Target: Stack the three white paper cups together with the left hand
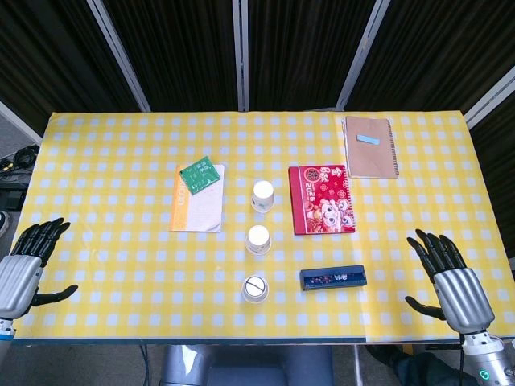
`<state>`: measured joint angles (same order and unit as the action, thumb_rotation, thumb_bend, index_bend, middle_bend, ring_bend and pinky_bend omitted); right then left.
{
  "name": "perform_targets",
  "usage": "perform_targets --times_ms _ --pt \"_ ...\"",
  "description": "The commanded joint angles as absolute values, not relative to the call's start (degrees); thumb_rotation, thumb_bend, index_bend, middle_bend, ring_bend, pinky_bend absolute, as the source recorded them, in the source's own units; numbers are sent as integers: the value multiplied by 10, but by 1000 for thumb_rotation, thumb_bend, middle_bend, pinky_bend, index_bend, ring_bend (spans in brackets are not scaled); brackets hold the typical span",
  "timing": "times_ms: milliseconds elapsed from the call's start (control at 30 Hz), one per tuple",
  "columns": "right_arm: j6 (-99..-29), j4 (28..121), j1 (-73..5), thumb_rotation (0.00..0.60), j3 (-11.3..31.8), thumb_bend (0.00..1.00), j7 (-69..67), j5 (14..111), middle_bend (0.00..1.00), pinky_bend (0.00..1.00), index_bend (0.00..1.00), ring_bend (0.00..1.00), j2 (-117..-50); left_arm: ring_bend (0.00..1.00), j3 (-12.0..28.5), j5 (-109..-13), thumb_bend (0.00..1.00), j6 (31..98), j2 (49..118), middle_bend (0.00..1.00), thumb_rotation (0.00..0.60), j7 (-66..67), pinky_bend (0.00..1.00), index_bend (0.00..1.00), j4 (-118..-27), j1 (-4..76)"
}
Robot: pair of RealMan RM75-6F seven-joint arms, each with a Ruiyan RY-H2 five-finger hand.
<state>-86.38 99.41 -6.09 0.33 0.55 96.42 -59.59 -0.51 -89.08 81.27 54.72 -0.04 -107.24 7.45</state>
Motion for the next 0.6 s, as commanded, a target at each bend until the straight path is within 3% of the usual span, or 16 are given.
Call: perform_targets --times_ms 33,333,433,600 --pt "-864 994 -61 600 4 0 6 964 0 0 46 0 -596 0 -6 -892 0 812 548 0 600 1 0 0 -1073 75" --pt "-867 996 -61 600 5 0 -1 965 0 0 46 0 -593 0 5 -882 0 786 565 0 600 10 0 0 -1062 94" --pt "-871 996 -61 600 6 0 -5 967 0 0 46 0 -590 0 37 -859 0 749 587 0 600 6 0 0 -1050 133" --pt "-875 1000 -60 600 11 0 4 964 0 0 46 0 -590 0 110 -812 0 634 622 0 600 37 0 0 -1013 250"
